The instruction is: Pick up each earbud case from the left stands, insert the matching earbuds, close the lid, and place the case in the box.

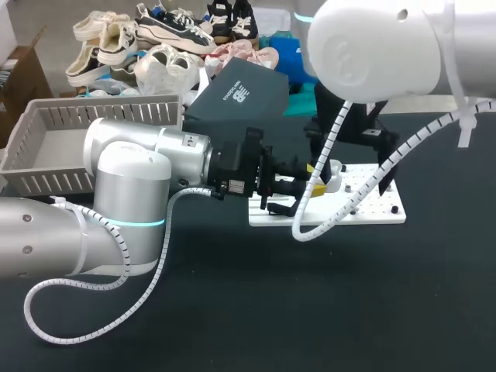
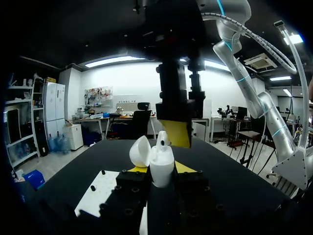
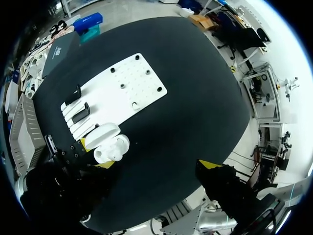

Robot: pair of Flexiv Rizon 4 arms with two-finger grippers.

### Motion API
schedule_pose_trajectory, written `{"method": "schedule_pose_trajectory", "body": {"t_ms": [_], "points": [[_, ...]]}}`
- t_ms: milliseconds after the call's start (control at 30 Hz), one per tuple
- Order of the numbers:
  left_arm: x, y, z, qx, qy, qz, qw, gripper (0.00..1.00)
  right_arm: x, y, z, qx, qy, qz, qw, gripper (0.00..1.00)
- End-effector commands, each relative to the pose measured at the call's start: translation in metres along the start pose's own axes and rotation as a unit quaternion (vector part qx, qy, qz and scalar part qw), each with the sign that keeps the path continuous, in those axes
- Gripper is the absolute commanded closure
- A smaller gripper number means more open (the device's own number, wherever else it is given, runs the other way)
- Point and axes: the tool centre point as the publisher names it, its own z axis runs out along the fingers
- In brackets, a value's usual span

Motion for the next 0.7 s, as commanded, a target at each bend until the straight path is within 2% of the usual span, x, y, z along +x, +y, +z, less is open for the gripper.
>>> {"method": "schedule_pose_trajectory", "body": {"t_ms": [33,200,367,533,700], "points": [[0.0,0.0,0.0,0.0,0.0,0.0,1.0,1.0,-0.007,0.0,0.001,-0.006,0.0,0.006,1.0,0.0],[0.0,0.0,0.0,0.0,0.0,0.0,1.0,1.0,-0.011,-0.001,0.002,-0.009,-0.001,0.013,1.0,0.0],[0.0,0.0,0.0,0.0,0.0,0.0,1.0,1.0,-0.003,-0.008,-0.005,-0.018,0.004,-0.005,1.0,0.0],[0.0,0.0,0.0,0.0,0.0,0.0,1.0,1.0,0.0,-0.021,-0.017,-0.058,-0.008,-0.019,0.998,0.0],[0.0,0.0,0.0,0.0,0.0,0.0,1.0,1.0,-0.001,-0.038,-0.016,-0.104,-0.029,-0.054,0.993,0.0]]}}
